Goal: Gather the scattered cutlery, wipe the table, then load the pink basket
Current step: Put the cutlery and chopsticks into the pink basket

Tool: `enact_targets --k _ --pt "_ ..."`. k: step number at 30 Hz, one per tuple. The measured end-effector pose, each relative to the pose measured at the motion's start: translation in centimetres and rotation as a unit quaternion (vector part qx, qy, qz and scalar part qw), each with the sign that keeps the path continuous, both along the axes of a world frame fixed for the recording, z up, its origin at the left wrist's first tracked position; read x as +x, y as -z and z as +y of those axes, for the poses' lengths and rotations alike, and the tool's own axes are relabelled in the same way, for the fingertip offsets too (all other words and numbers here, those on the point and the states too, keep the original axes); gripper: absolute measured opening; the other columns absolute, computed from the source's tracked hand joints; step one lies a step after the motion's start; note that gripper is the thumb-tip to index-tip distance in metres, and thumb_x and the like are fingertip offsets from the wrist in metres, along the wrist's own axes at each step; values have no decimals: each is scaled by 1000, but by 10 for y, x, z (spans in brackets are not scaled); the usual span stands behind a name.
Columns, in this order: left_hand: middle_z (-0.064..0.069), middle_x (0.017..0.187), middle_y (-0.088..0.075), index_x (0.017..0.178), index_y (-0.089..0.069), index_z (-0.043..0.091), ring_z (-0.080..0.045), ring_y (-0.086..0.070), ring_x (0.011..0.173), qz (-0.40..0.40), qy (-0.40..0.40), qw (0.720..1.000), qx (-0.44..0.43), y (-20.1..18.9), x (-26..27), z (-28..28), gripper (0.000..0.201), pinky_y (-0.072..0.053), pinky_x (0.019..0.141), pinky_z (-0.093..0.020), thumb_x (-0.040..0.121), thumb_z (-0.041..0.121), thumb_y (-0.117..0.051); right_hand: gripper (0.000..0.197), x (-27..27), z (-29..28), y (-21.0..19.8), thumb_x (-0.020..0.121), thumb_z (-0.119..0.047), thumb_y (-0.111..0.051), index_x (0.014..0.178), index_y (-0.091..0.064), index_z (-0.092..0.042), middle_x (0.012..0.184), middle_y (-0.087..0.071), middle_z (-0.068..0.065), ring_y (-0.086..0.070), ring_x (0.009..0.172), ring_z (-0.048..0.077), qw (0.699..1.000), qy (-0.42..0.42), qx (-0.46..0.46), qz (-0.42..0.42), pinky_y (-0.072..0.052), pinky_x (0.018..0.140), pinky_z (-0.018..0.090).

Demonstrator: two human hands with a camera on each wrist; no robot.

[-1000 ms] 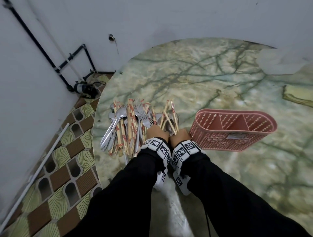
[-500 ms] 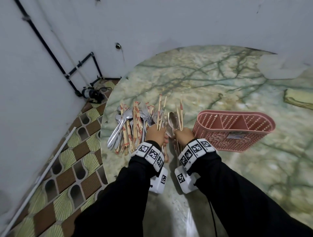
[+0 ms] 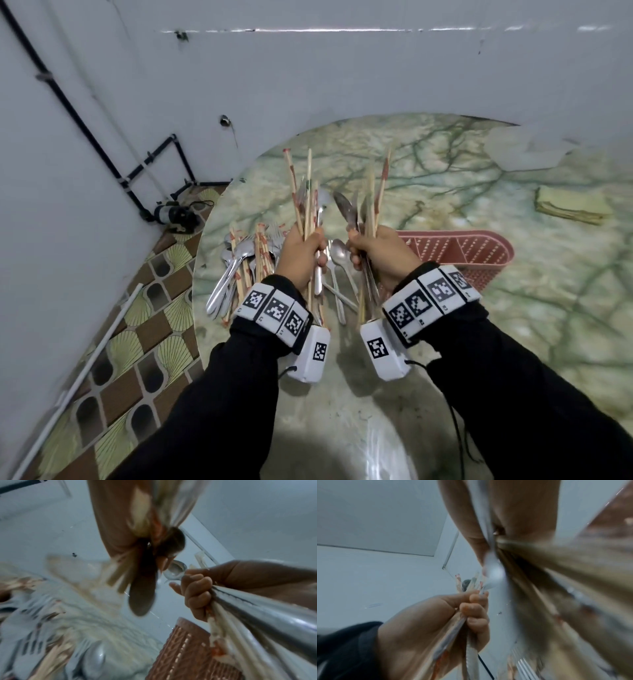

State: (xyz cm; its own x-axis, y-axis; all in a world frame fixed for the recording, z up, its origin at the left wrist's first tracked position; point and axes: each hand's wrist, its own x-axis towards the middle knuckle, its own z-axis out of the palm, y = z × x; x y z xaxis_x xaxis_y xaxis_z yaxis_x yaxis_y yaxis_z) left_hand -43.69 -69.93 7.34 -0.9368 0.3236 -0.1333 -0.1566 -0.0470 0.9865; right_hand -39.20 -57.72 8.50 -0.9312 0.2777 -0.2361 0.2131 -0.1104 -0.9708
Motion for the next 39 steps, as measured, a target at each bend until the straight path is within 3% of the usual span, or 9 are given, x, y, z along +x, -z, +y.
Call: enact_targets --k 2,5,8,12,17,24,32,36,39 --pt "2 65 -40 90 -43 16 -4 -34 39 1 -2 1000 27 -11 3 6 11 -32 38 -15 98 11 -38 10 5 8 -16 96 -10 -48 87 -52 -10 62 -47 2 -45 49 11 998 26 -46 29 -39 45 19" --pt "2 65 -36 90 -46 17 -3 -30 40 4 -18 998 64 -25 7 17 12 -29 38 -14 99 13 -38 10 9 23 -37 98 -16 -45 88 -47 -14 65 -47 3 -50 56 16 990 56 -103 81 -42 55 26" --pt "3 66 -36 93 -48 18 -2 -30 40 16 -15 996 89 -35 11 26 11 -29 40 -14 98 14 -40 11 13 40 -52 100 -20 -40 90 -45 -16 67 -49 3 -56 62 18 983 80 -104 128 -47 63 32" --pt "1 68 -39 90 -45 19 -2 -33 38 17 -10 992 123 -38 14 38 15 -33 43 -18 98 9 -38 13 16 62 -61 100 -22 -37 91 -45 -17 61 -45 -1 -50 55 13 965 109 -147 187 -47 59 30" --pt "1 65 -36 89 -42 18 -5 -35 39 -11 -12 980 200 -42 15 54 16 -35 43 -20 98 6 -36 15 9 74 -56 101 -23 -35 89 -43 -18 61 -37 -1 -42 51 9 950 164 -128 231 -41 56 23" --pt "2 64 -35 94 -45 22 -4 -38 41 4 -15 981 194 -37 10 70 14 -39 44 -19 99 12 -38 26 -3 74 -19 96 -23 -50 71 -45 -15 50 -41 -8 -41 46 7 962 188 -16 199 -38 50 21" --pt "2 65 -37 94 -46 23 -4 -39 44 4 -11 986 169 -26 8 76 12 -39 49 -18 99 15 -39 20 -1 80 12 86 2 -60 79 -53 -16 69 -52 0 -56 58 7 979 145 35 139 -50 63 20" --pt "3 64 -39 92 -47 21 -5 -41 45 3 -8 986 166 -23 9 79 13 -39 50 -18 99 13 -40 19 2 83 10 80 3 -67 86 -56 -12 78 -59 -1 -60 67 0 986 96 65 116 -51 70 15" --pt "3 63 -40 91 -47 21 -5 -42 46 6 -9 986 164 -23 10 78 13 -40 50 -18 98 12 -40 32 9 89 9 75 0 -73 104 -60 -4 92 -62 -1 -61 82 6 989 72 99 87 -47 81 20"
